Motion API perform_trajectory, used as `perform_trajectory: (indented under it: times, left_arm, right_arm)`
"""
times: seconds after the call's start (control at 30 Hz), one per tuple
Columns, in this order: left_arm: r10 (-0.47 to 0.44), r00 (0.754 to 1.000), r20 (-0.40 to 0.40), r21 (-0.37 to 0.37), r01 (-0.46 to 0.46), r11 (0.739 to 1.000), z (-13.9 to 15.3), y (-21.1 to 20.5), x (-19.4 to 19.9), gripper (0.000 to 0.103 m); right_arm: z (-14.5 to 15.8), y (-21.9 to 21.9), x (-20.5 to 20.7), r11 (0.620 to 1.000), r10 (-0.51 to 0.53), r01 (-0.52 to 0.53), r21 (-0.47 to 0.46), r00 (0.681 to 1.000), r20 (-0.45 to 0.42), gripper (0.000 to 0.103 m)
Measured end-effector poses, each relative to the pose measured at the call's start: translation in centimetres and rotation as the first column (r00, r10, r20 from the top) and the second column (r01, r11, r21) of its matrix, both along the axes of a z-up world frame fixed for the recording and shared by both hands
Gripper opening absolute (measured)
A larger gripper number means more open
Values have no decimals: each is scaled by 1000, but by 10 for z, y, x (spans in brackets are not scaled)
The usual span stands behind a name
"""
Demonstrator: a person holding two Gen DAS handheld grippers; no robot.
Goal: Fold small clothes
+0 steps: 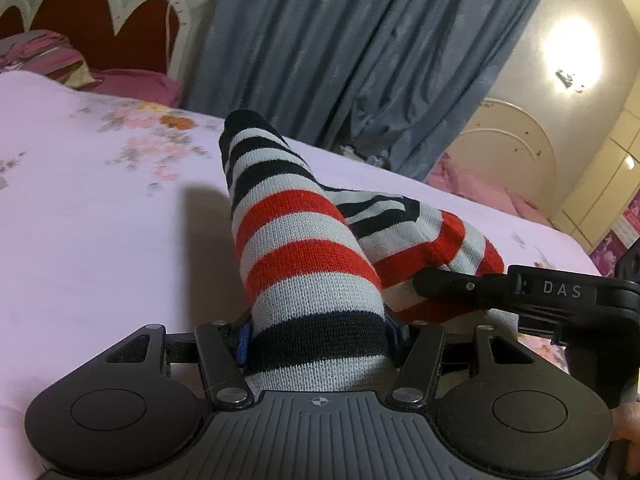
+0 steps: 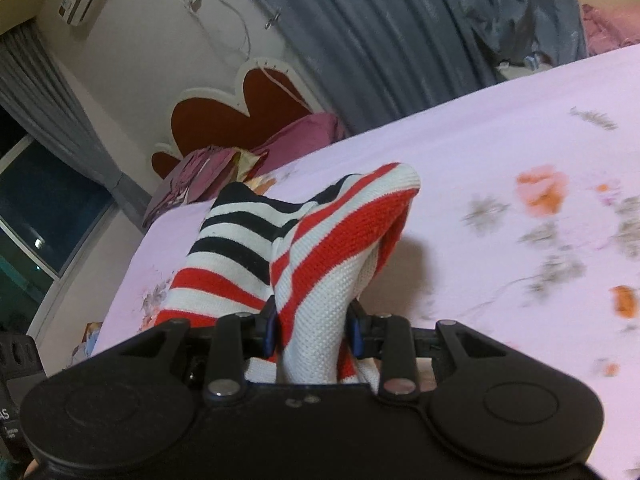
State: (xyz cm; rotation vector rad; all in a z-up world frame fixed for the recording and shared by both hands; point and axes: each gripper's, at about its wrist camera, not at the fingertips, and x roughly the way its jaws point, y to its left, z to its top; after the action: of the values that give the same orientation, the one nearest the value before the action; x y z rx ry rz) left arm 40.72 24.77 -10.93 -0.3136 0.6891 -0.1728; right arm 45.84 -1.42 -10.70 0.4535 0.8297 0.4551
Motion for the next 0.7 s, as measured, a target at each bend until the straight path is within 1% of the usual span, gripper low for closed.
perform_trajectory:
  times: [0.13, 0.27, 0.37, 0.4, 0.43, 0.47, 0.5, 0.6, 0.7]
  left_arm:
    - [9, 1000, -3, 3, -9, 1000, -16, 22, 5, 58]
    - [14, 999, -31, 11, -14, 1000, -33, 39, 12, 60]
    - [22, 999, -42, 14, -21, 1000, -47, 47, 15, 72]
    - [30, 999, -36, 27, -29, 999, -50, 48, 14, 79]
    - [38, 999, -32, 41, -37, 998, -51, 47, 12, 83]
    - [43, 999, -31, 48, -42, 998, -53, 47, 11, 84]
    - [50, 998, -32, 45, -49, 998, -54, 47, 11, 85]
    - [61, 998, -35, 68, -59, 996, -50, 45, 10, 86]
    - [72, 997, -8, 110, -70, 991, -42, 39, 0, 86]
  right_arm:
    - [-10, 21, 8, 1000, 10, -10, -22, 1000, -14, 32]
    - [-19, 30, 15, 998, 4, -6, -64, 1000, -25, 32]
    - [-28, 28, 17, 996, -12, 8, -92, 999, -48, 36]
    - [-32, 27, 17, 994, -23, 17, -105, 998, -59, 38]
    - [-36, 25, 17, 992, -42, 33, -118, 997, -70, 40]
    - [-38, 23, 17, 990, -64, 53, -133, 995, -79, 48]
    - [-40, 21, 16, 988, -82, 69, -138, 993, -84, 53]
    - [-35, 23, 15, 985, -94, 82, -152, 993, -75, 53]
    - [-24, 25, 15, 980, -124, 117, -158, 991, -41, 55]
